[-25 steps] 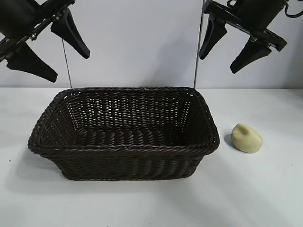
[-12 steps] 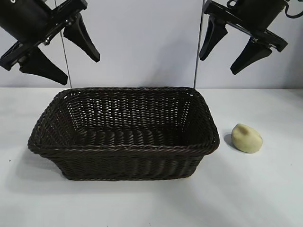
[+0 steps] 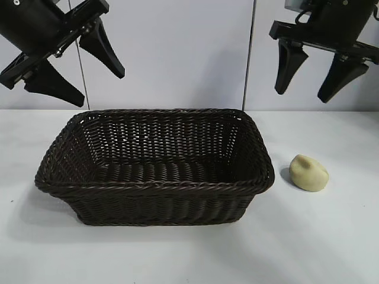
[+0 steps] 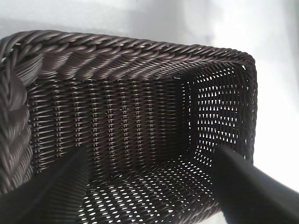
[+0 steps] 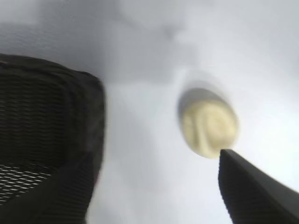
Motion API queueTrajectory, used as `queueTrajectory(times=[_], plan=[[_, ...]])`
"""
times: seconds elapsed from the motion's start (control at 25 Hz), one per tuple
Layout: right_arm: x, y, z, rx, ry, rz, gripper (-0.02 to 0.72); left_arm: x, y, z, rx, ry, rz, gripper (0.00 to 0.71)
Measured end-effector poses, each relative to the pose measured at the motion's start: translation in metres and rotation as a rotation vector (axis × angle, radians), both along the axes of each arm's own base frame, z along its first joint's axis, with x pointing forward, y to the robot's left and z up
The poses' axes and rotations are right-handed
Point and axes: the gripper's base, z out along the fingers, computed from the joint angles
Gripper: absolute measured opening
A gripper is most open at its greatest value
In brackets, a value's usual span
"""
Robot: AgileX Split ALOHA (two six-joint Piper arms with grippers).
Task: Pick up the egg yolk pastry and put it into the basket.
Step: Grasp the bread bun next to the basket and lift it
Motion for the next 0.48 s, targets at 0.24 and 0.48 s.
queueTrajectory(times=[0.24,0.48], plan=[[0.003,0.0,-0.011,-0.003,0.026,-0.009,0.54,0.0,0.0,0.0,0.0,0.0,0.0,0.533],[0.012,0.005,-0.045,0.026,0.114,-0.018,0.54,0.0,0.0,0.0,0.0,0.0,0.0,0.533]])
